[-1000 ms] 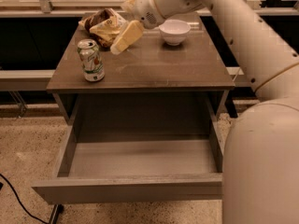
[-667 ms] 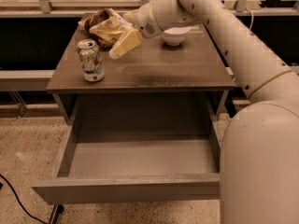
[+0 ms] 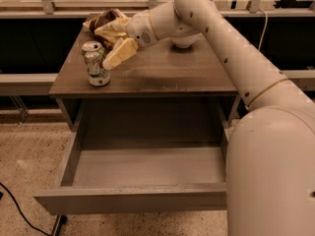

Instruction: Place 7up can into top drawer

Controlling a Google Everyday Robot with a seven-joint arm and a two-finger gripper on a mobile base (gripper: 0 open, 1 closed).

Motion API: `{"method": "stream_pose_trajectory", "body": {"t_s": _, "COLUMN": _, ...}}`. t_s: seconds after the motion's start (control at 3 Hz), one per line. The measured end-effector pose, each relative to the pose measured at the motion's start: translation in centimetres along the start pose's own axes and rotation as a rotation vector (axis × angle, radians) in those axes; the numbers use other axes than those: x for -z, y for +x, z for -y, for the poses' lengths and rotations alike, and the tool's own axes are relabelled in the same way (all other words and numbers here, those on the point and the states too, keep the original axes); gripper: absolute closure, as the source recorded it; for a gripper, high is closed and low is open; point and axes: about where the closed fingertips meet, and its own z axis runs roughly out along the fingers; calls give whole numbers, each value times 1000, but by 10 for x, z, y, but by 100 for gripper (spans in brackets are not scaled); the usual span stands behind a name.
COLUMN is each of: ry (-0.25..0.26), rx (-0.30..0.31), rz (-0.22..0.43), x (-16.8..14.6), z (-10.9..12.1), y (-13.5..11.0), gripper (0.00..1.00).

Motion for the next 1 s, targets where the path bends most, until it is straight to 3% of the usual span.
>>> {"method": "stream_pose_trajectory", "body": {"t_s": 0.67, "ry": -110, "rx": 1, "rz": -58, "x": -39, "z": -37, "y": -7, "gripper": 0}}
{"method": "stream_pose_trajectory", "body": {"t_s": 1.0, "ry": -126, "rx": -19, "rz": -67, "x": -49, "z": -42, "y": -8, "gripper": 18}}
